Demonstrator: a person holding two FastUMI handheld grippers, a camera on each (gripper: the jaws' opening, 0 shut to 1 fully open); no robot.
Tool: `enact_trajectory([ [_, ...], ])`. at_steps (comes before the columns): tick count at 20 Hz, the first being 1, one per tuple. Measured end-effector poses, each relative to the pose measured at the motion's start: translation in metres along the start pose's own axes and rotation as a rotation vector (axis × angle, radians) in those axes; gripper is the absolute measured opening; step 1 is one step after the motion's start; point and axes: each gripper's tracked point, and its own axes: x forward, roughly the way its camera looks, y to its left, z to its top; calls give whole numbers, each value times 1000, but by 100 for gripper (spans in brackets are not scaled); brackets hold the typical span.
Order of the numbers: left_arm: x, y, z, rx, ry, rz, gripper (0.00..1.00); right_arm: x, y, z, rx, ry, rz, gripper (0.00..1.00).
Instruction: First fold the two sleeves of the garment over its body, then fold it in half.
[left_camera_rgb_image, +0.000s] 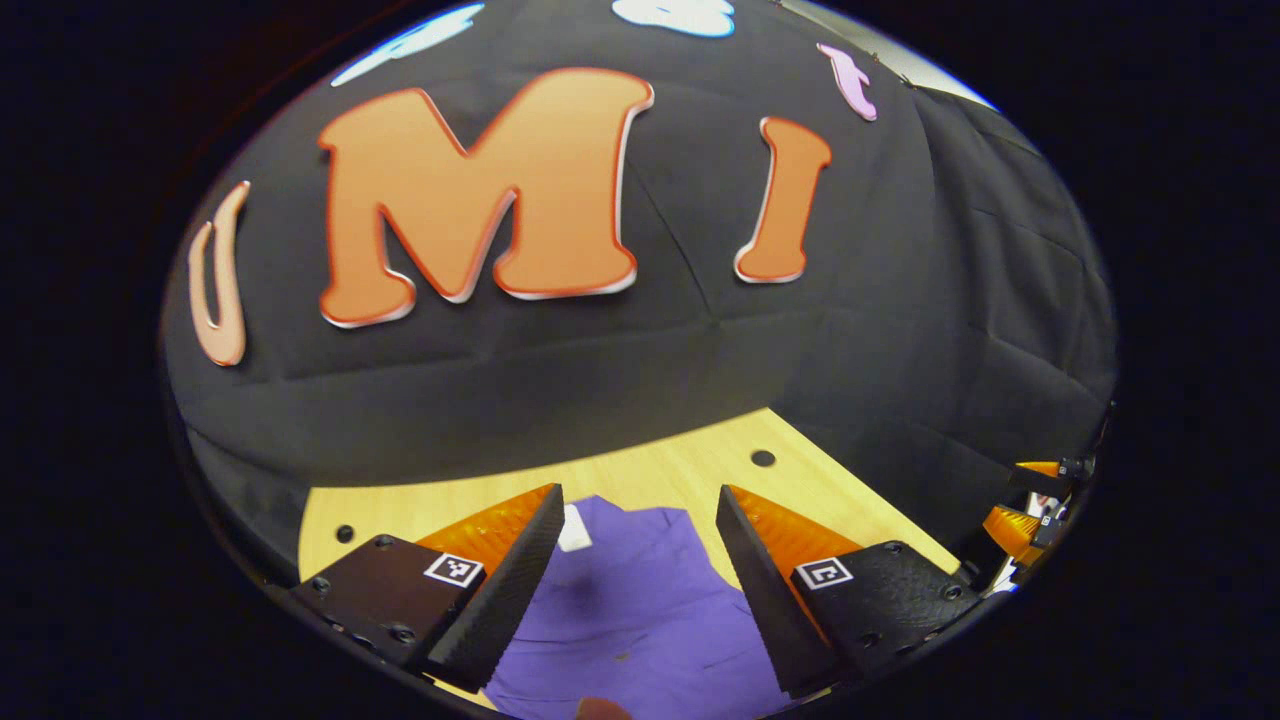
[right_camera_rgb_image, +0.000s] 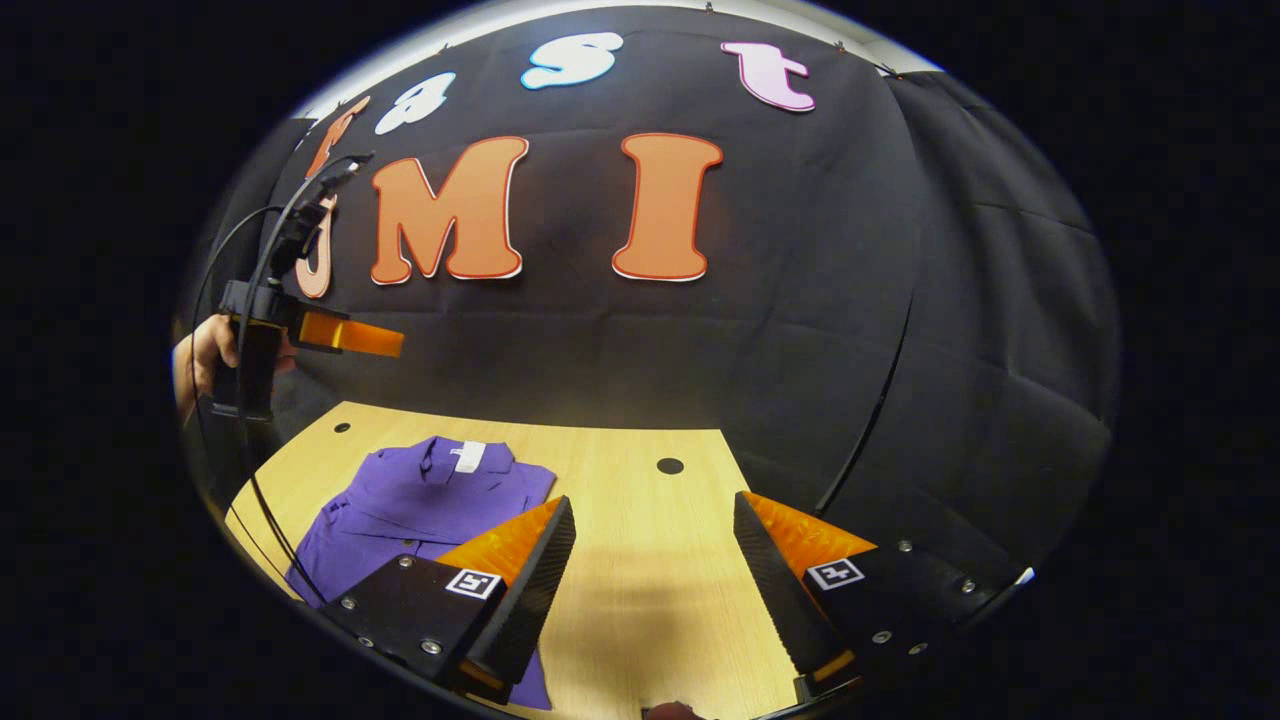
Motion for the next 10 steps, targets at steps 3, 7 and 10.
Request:
enact_trajectory([
  [3, -56, 35, 12, 38, -149, 174, 97, 5, 19, 33, -16, -111, 26, 95],
  [7, -126, 50, 19, -5, -275, 291, 97, 12, 43, 79, -34, -246, 52, 95],
  [10, -188, 76, 20, -21, -360, 389, 96, 15, 64, 87, -25, -281, 78, 95],
])
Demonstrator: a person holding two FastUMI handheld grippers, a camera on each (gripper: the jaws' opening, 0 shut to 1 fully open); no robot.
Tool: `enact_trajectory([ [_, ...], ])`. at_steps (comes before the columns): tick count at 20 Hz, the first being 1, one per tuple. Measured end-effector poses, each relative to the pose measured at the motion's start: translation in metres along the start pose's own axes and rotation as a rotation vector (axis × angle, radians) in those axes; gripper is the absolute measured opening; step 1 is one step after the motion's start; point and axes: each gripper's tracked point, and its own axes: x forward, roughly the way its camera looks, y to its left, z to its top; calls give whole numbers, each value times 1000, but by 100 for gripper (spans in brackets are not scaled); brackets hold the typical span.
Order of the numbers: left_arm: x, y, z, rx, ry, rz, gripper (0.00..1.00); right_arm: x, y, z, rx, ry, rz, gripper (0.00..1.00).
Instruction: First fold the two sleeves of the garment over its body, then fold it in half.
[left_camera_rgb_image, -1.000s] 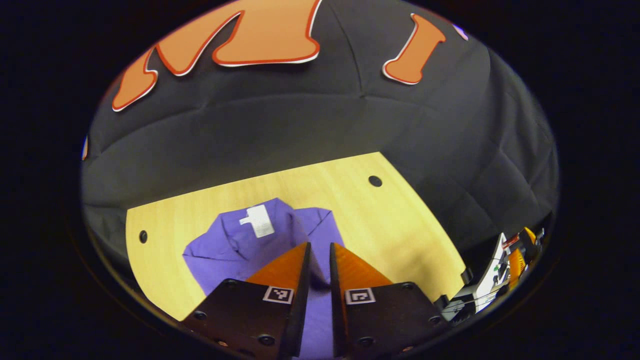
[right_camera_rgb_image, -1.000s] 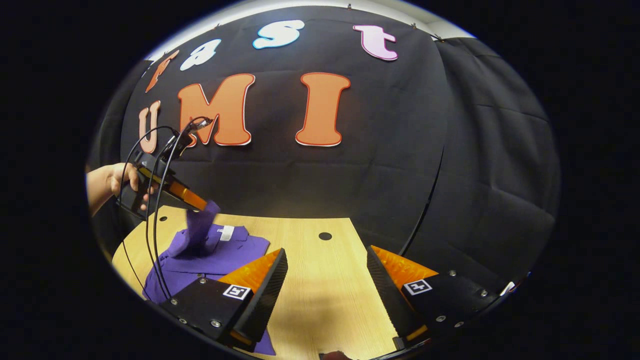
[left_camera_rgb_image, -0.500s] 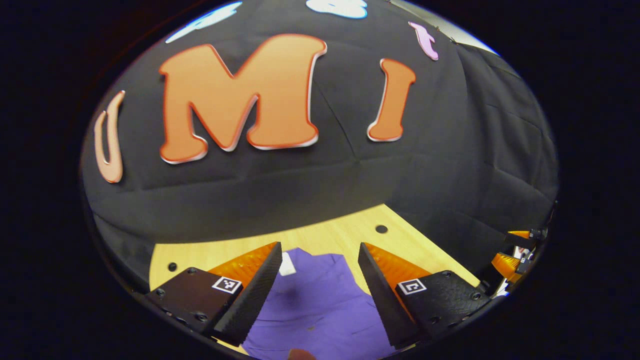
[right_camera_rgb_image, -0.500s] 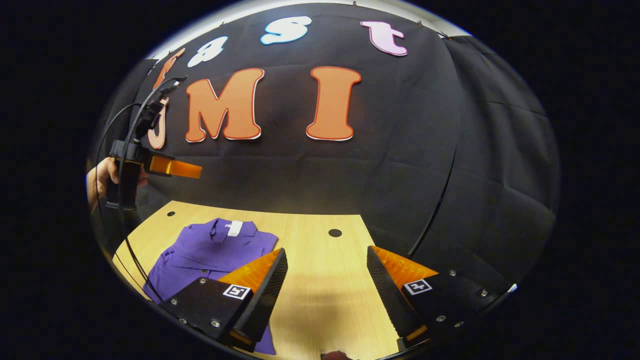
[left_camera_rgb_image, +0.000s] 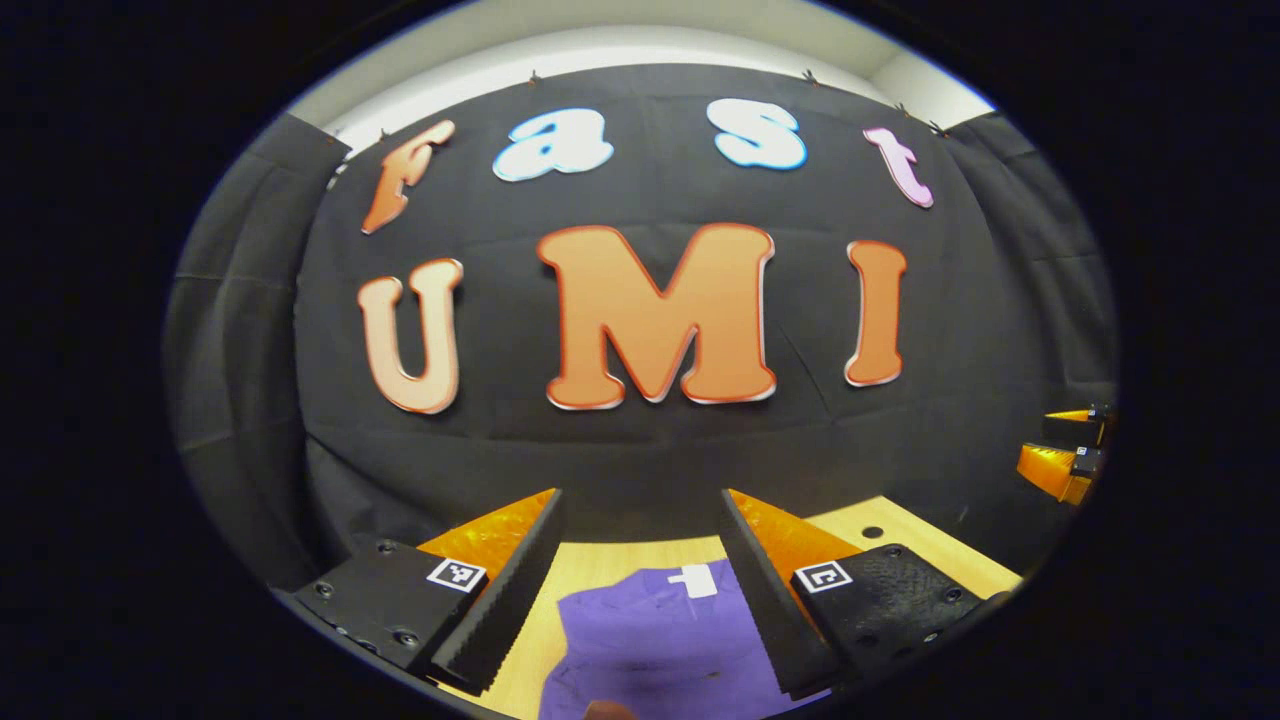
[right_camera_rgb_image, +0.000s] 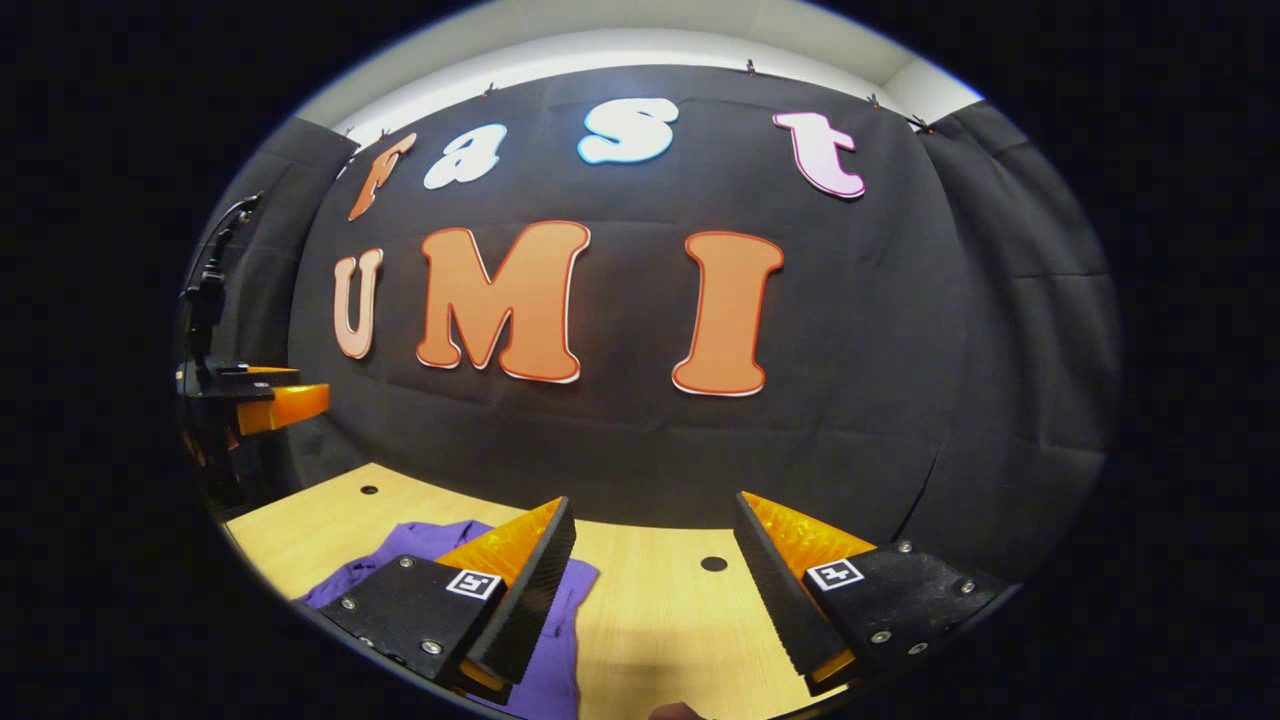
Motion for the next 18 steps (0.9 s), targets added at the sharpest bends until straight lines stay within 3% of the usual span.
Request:
enact_trajectory([
  [5, -55, 45, 0, 14, -82, 98, 96, -6, 23, -6, -8, 1, 25, 95],
  [8, -72, 58, -17, 7, -113, 92, 94, -20, 39, -10, 14, 9, 26, 95],
  [16, -109, 89, -123, 27, 112, 27, 94, -63, 74, -116, 62, 334, 16, 95],
  [18, -117, 88, -154, 49, 179, 5, 94, -80, 87, -151, 50, 428, 49, 95],
])
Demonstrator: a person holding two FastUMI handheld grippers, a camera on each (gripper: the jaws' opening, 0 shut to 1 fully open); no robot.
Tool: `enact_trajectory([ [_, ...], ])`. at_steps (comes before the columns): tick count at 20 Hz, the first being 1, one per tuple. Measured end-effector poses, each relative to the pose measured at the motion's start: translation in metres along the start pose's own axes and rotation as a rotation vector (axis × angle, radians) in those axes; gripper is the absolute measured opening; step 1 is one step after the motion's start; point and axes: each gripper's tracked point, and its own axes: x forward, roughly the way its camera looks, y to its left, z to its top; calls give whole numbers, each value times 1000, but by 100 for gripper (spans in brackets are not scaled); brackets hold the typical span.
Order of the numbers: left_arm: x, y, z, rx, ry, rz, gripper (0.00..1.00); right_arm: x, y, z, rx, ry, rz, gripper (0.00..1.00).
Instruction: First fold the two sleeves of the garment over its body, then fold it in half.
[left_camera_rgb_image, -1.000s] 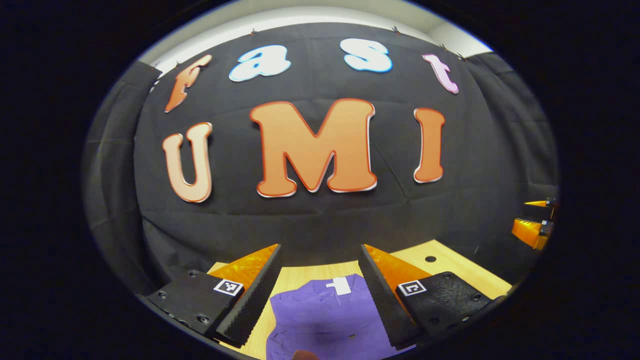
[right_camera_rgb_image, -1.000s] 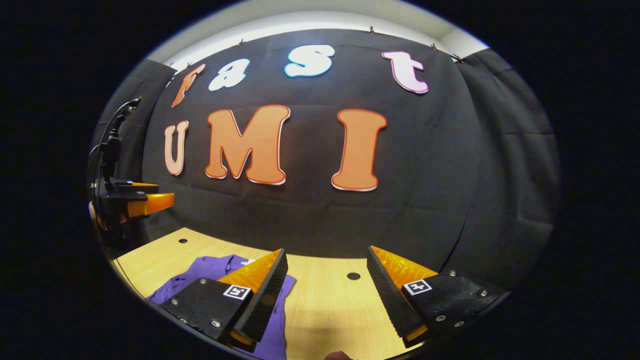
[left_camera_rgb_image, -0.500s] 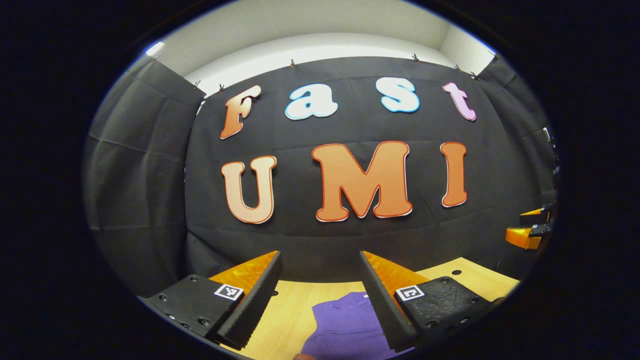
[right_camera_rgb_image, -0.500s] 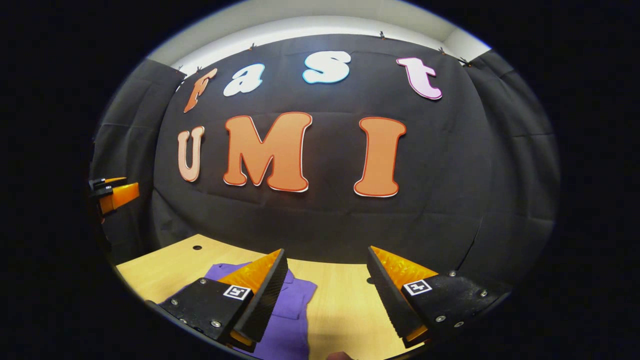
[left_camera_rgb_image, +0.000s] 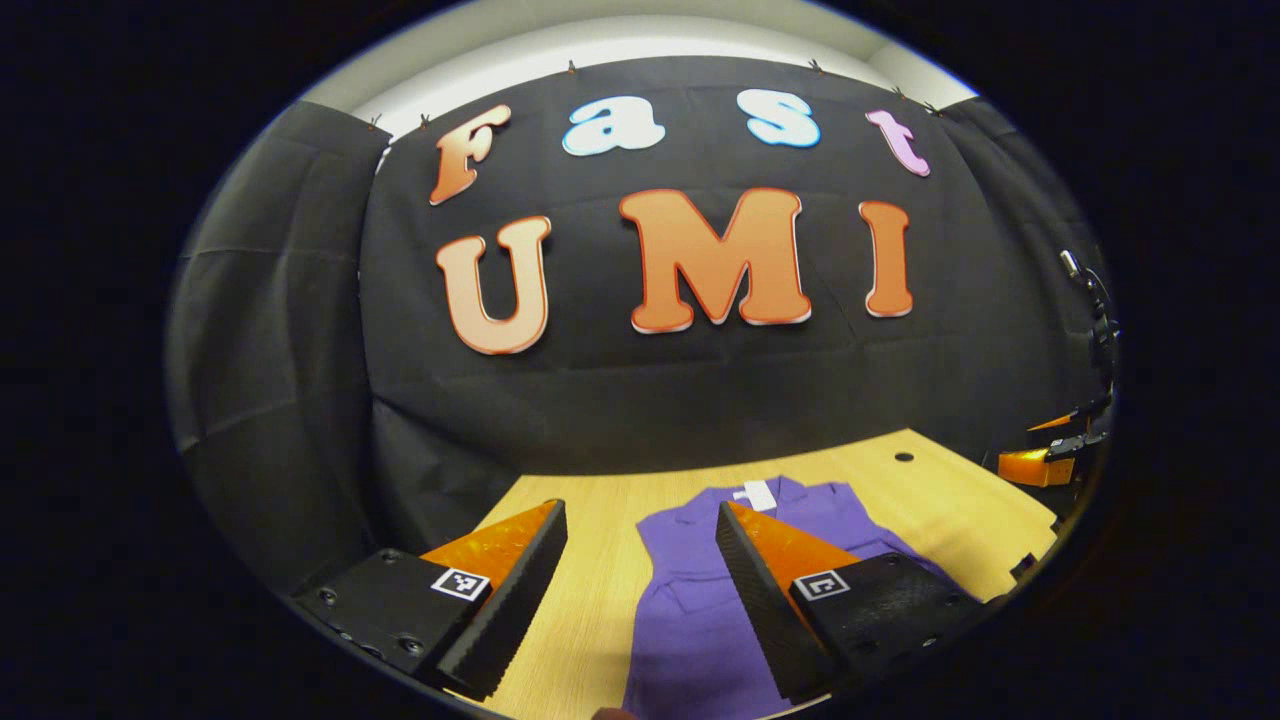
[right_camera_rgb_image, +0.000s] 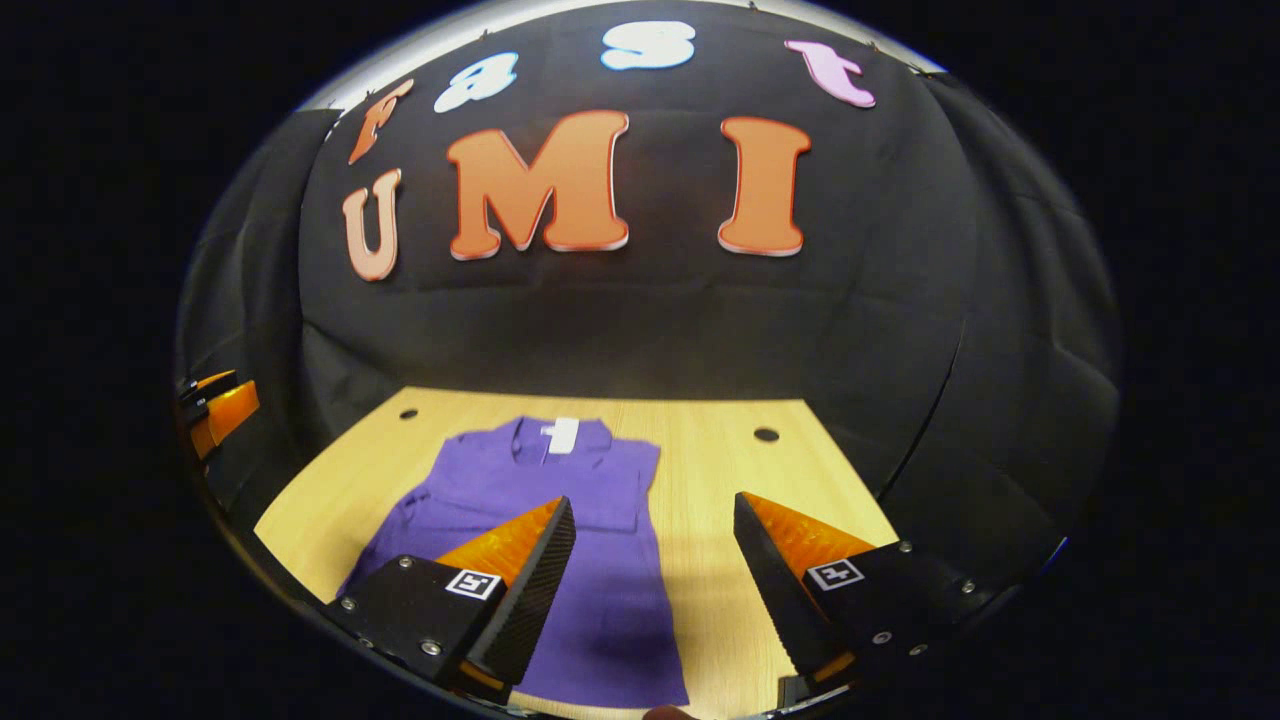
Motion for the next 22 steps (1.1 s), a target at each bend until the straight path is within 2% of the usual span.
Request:
enact_trajectory([
  [4, 2, -6, -59, 36, 126, -23, 94, -7, 15, -67, -48, 163, 34, 96],
  [11, -6, -9, -167, 21, 450, -54, 95, -8, 2, -162, -19, 415, 14, 96],
  [14, -11, -13, -211, 32, 563, -64, 96, -9, 0, -191, 24, 494, 31, 96],
  [18, -14, -21, -276, -33, 711, -75, 96, -10, 0, -220, 43, 581, 46, 96],
  [22, -19, -21, -313, -76, 853, -86, 96, -9, -3, -240, 52, 661, 37, 96],
])
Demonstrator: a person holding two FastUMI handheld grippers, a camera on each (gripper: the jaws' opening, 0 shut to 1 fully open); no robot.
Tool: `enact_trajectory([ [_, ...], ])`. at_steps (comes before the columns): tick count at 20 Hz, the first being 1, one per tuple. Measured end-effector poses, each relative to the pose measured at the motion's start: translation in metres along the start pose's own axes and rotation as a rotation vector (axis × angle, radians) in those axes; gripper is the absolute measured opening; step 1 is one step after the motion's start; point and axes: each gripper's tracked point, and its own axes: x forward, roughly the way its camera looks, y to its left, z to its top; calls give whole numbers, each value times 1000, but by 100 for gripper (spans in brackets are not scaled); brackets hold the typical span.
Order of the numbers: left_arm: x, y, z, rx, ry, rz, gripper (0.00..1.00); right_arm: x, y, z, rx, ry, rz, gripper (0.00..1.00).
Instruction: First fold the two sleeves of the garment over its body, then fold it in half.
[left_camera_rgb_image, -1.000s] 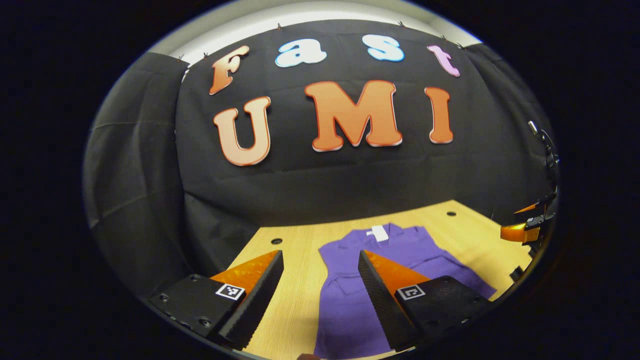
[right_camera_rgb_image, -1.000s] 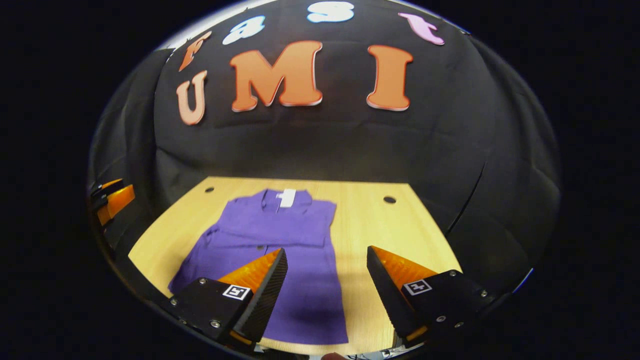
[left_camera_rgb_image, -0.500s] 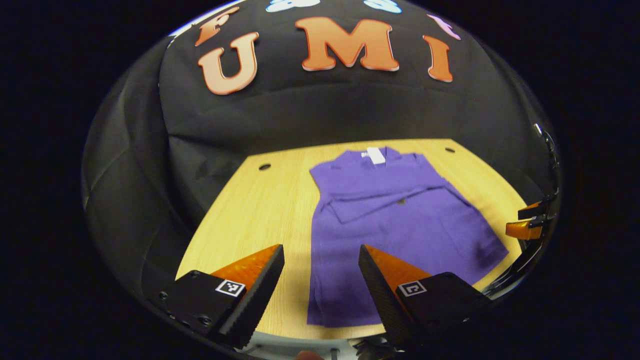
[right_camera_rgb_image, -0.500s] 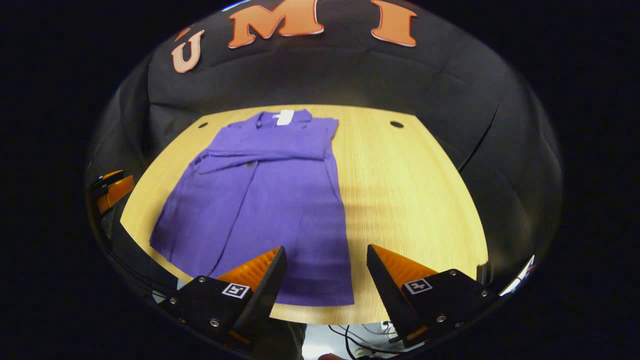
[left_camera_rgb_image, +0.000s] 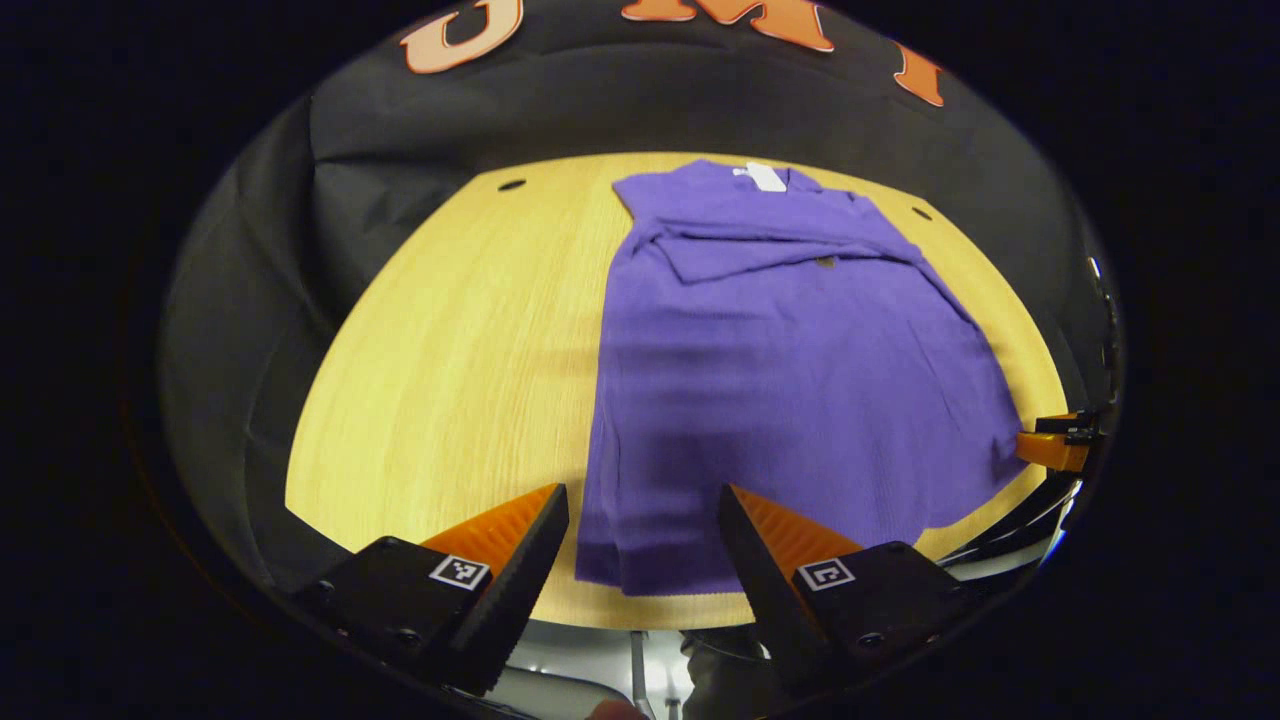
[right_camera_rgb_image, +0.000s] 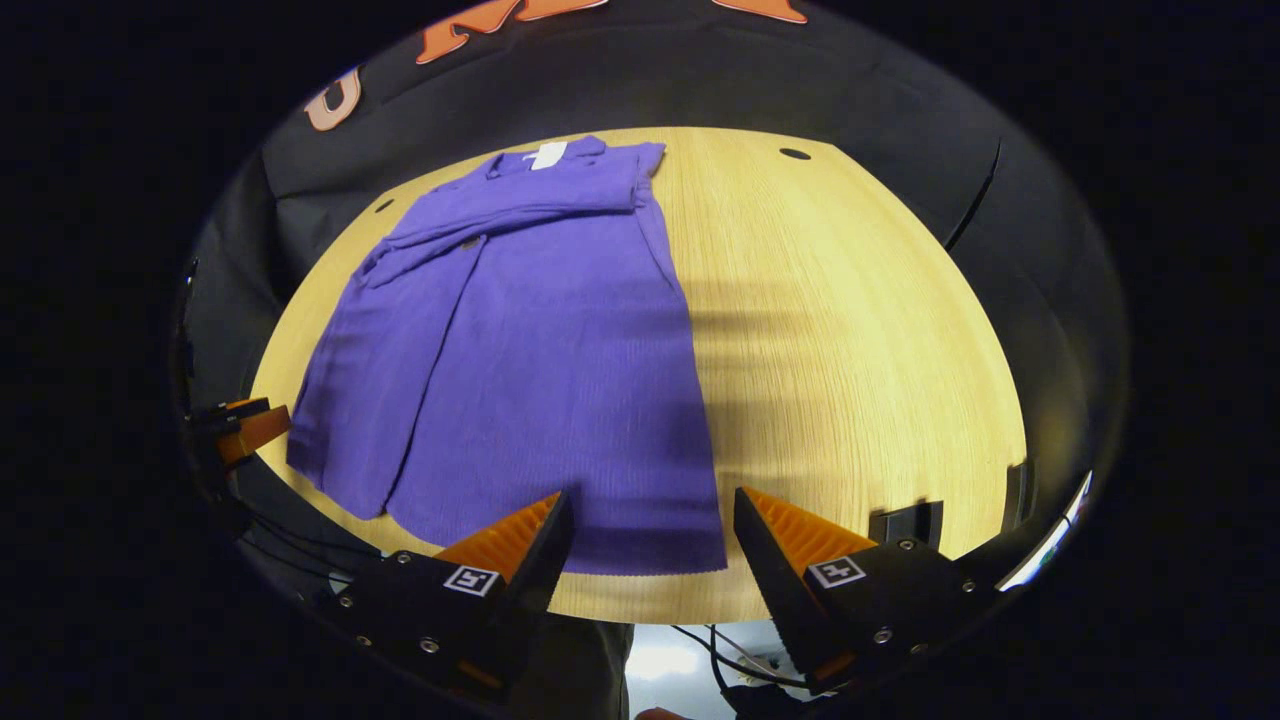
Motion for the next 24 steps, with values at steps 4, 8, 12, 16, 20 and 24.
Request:
enact_trajectory([
  [4, 15, 5, -27, -23, 115, 2, 96, 6, 2, -19, -3, 83, 11, 96],
  [8, 11, 1, -32, -57, 214, -29, 98, 5, 5, -29, -77, 138, 8, 97],
  [12, 8, 5, -38, -93, 331, -18, 96, 5, 14, -31, -116, 186, 24, 87],
  [16, 13, -13, -30, -91, 390, -60, 55, 8, 29, -24, -101, 195, 81, 61],
  [20, 18, -26, -18, -89, 403, -84, 13, 10, 33, -16, 59, 208, 155, 12],
  [24, 16, -42, 17, -89, 371, -119, 8, 0, 38, 6, 154, 192, 242, 4],
])
